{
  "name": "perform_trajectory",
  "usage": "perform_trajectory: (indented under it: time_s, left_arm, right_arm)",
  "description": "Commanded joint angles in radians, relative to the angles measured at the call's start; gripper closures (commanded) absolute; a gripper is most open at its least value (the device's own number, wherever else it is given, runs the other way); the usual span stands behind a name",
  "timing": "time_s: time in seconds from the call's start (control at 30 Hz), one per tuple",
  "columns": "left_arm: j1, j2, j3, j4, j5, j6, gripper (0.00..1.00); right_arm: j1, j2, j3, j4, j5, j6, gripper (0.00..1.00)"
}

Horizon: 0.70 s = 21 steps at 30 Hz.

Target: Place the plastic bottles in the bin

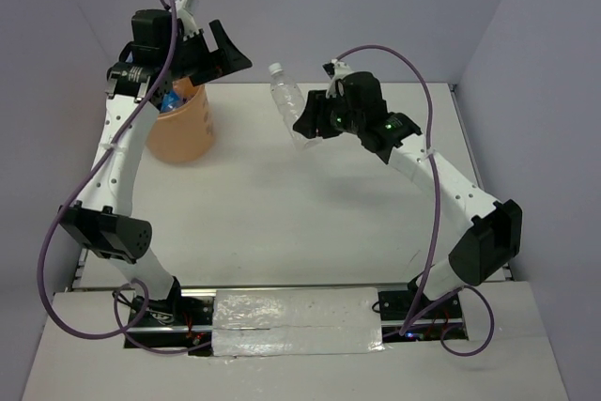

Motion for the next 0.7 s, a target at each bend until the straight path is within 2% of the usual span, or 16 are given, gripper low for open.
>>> perform_trajectory:
  time_s: [0.0,0.3,0.47,0.57,0.63,0.67]
  left_arm:
    - [-0.017,0.023,-0.006,0.122,0.071,-0.048,0.01]
    - [-0.085,0.167,0.109,0.128,0.061,-0.088,0.04]
    - [-0.106,0.166,0.063,0.174,0.076,-0.117,0.1]
    - [-0.112,0.154,0.028,0.193,0.076,-0.126,0.19]
    - [-0.115,0.147,0.0,0.205,0.068,-0.131,0.29]
    - [-0.115,0.135,-0.015,0.208,0.061,-0.134,0.4]
  right_arm:
    - [0.036,-0.014,0.066,-0.004,-0.034,-0.038,0.64]
    - [0.074,0.002,0.101,-0.036,-0.027,-0.055,0.62]
    - [0.074,0.008,0.103,-0.042,-0.029,-0.058,0.61]
    - [0.077,0.014,0.103,-0.042,-0.029,-0.058,0.61]
    - [0.075,0.018,0.104,-0.044,-0.026,-0.058,0.61]
    - [0.076,0.02,0.104,-0.047,-0.02,-0.058,0.61]
